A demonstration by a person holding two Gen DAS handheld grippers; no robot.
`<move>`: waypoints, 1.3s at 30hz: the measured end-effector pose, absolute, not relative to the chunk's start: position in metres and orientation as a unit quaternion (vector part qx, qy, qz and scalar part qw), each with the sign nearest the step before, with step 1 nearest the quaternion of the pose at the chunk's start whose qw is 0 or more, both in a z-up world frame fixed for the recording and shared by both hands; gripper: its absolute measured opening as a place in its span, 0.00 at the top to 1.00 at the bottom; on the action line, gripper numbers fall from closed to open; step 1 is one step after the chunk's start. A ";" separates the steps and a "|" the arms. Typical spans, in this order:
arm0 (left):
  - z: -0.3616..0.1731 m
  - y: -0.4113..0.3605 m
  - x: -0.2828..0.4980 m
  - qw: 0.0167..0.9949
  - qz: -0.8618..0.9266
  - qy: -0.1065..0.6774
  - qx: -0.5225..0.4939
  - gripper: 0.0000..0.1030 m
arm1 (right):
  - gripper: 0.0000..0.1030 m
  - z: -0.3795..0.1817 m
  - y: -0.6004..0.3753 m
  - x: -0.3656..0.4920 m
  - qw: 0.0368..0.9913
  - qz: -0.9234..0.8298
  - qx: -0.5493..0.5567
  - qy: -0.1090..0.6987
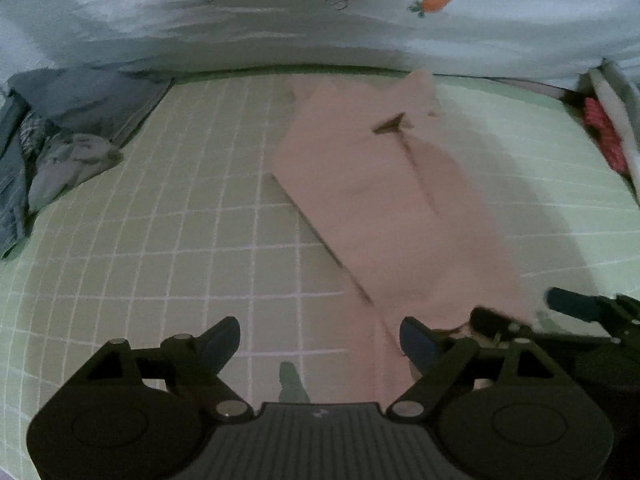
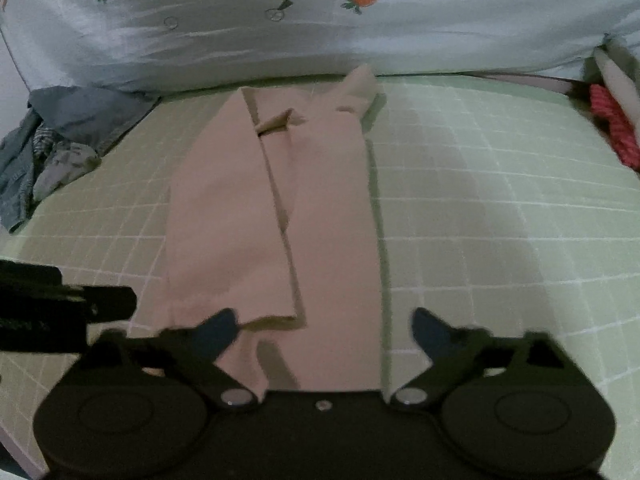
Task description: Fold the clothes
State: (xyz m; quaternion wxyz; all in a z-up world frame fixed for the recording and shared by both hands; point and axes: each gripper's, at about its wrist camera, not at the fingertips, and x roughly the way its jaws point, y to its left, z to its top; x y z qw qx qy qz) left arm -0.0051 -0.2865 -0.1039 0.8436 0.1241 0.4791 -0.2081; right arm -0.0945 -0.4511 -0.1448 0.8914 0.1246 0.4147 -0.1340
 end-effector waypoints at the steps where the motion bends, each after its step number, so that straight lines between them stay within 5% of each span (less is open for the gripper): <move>1: -0.106 -0.284 -0.004 0.844 -0.204 0.481 0.122 0.15 | 0.45 -0.146 -0.451 -0.093 0.893 -0.127 0.128 0.413; 2: -0.107 -0.282 -0.005 0.843 -0.203 0.485 0.120 0.15 | 0.53 -0.148 -0.450 -0.089 0.892 -0.120 0.131 0.415; 9: -0.111 -0.268 -0.013 0.836 -0.195 0.500 0.111 0.14 | 0.71 -0.157 -0.441 -0.070 0.886 -0.087 0.137 0.435; 12: -0.112 -0.264 -0.015 0.833 -0.189 0.510 0.104 0.14 | 0.93 -0.153 -0.435 -0.070 0.888 -0.082 0.131 0.433; 26: -0.106 -0.266 -0.018 0.829 -0.217 0.508 0.087 0.14 | 0.97 -0.102 -0.453 -0.131 0.888 -0.128 0.223 0.381; 39: -0.125 -0.286 -0.033 0.806 -0.241 0.530 0.107 0.14 | 0.97 -0.132 -0.461 -0.170 0.855 -0.168 0.254 0.419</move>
